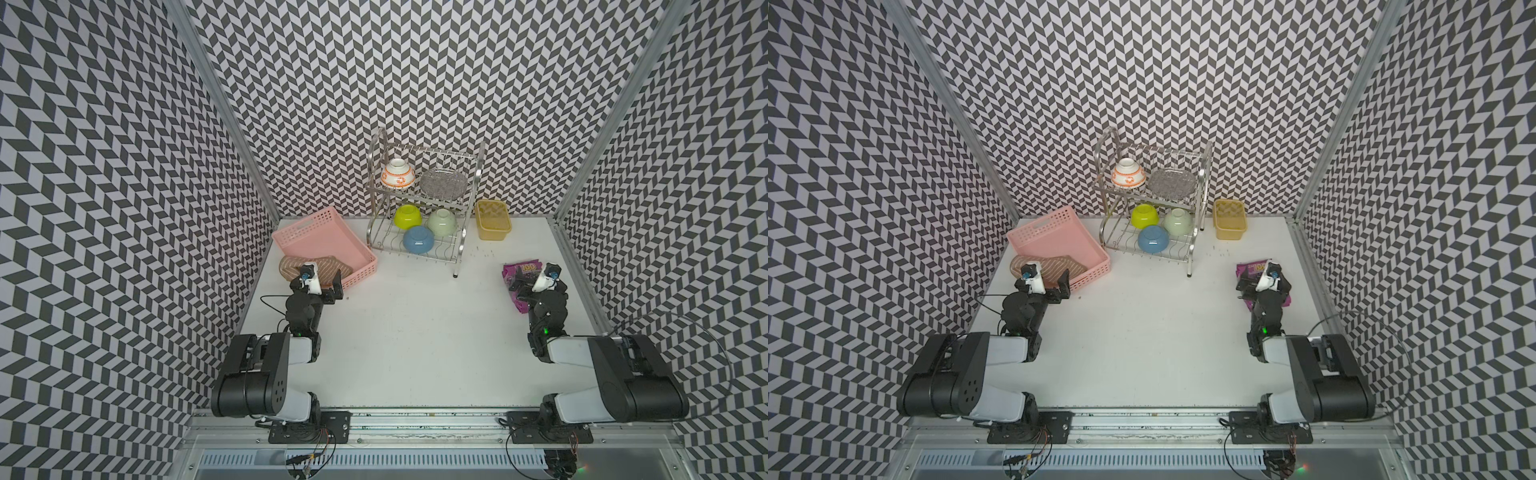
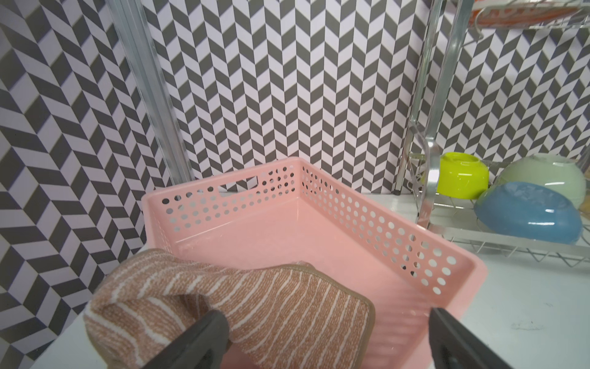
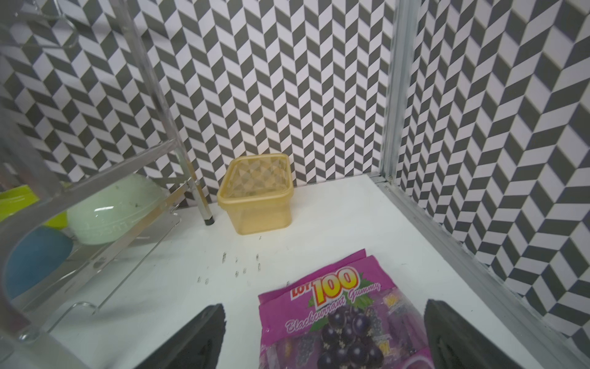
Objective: Fold the square dishcloth
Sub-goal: Pick up the cleaning item from the bin.
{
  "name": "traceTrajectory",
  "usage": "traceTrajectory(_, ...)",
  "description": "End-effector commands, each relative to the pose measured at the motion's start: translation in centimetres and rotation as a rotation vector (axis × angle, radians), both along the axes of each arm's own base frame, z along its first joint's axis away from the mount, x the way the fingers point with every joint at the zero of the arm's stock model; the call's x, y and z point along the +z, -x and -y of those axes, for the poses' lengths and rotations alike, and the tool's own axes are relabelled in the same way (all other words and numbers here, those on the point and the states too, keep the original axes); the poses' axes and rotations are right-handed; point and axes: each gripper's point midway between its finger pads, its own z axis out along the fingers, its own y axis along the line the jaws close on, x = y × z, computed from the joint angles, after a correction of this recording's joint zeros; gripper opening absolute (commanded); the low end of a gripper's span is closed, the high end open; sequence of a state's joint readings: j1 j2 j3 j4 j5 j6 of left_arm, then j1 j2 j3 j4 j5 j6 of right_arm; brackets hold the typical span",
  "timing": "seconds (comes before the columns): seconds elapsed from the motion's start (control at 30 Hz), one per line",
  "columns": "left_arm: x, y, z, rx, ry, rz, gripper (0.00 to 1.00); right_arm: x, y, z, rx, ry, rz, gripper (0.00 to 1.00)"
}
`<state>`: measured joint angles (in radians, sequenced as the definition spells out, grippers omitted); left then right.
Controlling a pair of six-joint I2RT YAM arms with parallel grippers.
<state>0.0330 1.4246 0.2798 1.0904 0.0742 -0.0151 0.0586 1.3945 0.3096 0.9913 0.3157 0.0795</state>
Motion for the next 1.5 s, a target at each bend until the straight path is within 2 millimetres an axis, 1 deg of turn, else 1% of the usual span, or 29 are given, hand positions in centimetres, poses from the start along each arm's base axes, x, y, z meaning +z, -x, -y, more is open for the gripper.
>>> traceTrajectory(0.0,1.9,0.3,-0.7,0.042,0.004,0.027,1.0,1.4,-0.1,1.2,-0.081,-0.049,-0.017,1.0)
traceTrajectory(0.1,3.5,0.6,-1.4,0.09,0.028,0.031,1.0,2.2,-0.3,1.5,-0.111,-0.091,-0.029,1.0)
traceTrajectory(0.2,5.5,0.8,-2.1,0.142,0.086,0.025,1.0,2.4,-0.4,2.3,-0.17,-0.14,-0.06,1.0)
traceTrajectory(0.27,6.1,0.8,-2.8,0.19,0.145,-0.008,1.0,2.7,-0.8,2.6,-0.199,-0.17,-0.073,1.0)
traceTrajectory(0.33,6.4,0.5,-3.0,0.209,0.181,-0.039,1.0,2.7,-1.1,2.8,-0.225,-0.192,-0.091,1.0)
traceTrajectory(0.47,6.5,-0.4,-2.0,0.181,0.193,-0.083,1.0,2.4,-1.6,2.9,-0.239,-0.195,-0.116,1.0)
traceTrajectory(0.6,5.7,-1.7,-3.2,0.269,0.216,-0.167,1.0,2.1,-2.2,2.7,-0.223,-0.159,-0.164,1.0)
traceTrajectory(0.63,5.6,-2.0,-3.8,0.305,0.219,-0.189,1.0,1.9,-2.3,2.6,-0.221,-0.149,-0.179,1.0)
traceTrajectory(0.67,4.7,-2.1,-4.3,0.338,0.22,-0.23,1.0,1.8,-2.3,2.6,-0.216,-0.138,-0.189,1.0)
traceTrajectory(0.7,4.7,-2.4,-4.8,0.368,0.221,-0.247,1.0,1.7,-2.2,2.4,-0.203,-0.13,-0.195,1.0)
traceTrajectory(0.87,3.3,-3.1,-7.7,0.486,0.264,-0.329,1.0,2.3,-2.4,1.2,-0.116,-0.12,-0.179,1.0)
traceTrajectory(1.1,0.9,-4.2,-10.8,0.57,0.315,-0.407,1.0,2.1,-2.9,0.4,-0.072,-0.125,-0.188,1.0)
traceTrajectory(1.27,-0.7,-4.9,-12.4,0.599,0.342,-0.439,1.0,2.0,-3.2,0.1,-0.055,-0.127,-0.192,1.0)
traceTrajectory(1.4,-2.7,-5.0,-13.7,0.632,0.348,-0.487,1.0,2.0,-3.3,0.0,-0.047,-0.128,-0.19,1.0)
traceTrajectory(1.47,-3.4,-5.1,-14.0,0.632,0.355,-0.498,1.0,2.0,-3.3,-0.1,-0.043,-0.129,-0.19,1.0)
